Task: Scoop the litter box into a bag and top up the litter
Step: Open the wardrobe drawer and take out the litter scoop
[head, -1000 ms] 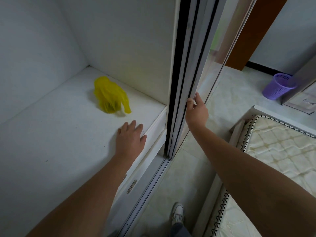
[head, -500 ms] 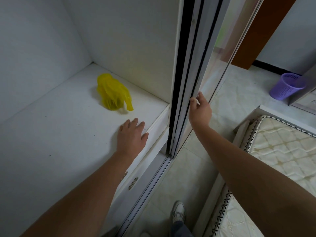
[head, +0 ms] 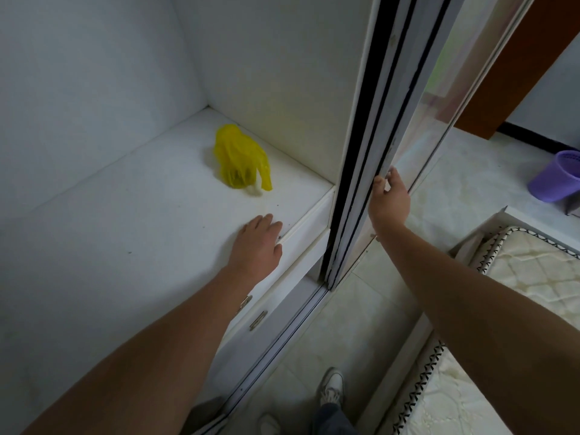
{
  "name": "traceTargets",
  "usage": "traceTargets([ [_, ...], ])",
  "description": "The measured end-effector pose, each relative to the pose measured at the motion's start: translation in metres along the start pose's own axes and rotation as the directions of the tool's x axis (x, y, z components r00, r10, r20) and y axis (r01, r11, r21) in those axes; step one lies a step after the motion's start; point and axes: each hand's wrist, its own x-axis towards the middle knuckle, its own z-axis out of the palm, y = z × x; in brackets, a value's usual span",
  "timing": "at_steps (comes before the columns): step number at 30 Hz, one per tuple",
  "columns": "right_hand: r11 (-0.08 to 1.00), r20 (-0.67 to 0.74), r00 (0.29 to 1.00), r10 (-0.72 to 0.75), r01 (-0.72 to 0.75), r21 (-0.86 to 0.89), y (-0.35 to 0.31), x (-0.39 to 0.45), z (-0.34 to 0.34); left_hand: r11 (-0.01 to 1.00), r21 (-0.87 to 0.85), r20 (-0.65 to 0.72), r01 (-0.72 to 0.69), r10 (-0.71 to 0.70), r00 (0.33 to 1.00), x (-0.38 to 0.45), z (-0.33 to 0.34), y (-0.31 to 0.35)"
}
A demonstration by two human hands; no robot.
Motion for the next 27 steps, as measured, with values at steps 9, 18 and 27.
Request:
traceTargets([
  [9,0.99,0.195,0.975,-0.102,0.118,-0.072,0.001,-0.093,0.017,0.996,-0.047,-0.201,0.08,-0.088,0.976,-0.074,-0.006,-0.024],
  [18,0.85,0.488,0.787,-0.376,0.503,-0.158,-0.005,-0.185,0.036,0.979,-0.063,-0.236,0.192,-0.202,0.951,-0.143,-0.008,-0.056],
  [27,0.594,0.662,0.609,-0.436,0.748,-0.296,-0.028,-0.24,0.042,0.982,0.087,-0.3,0.17,-0.137,0.944,-0.195,-0.016,-0.072],
])
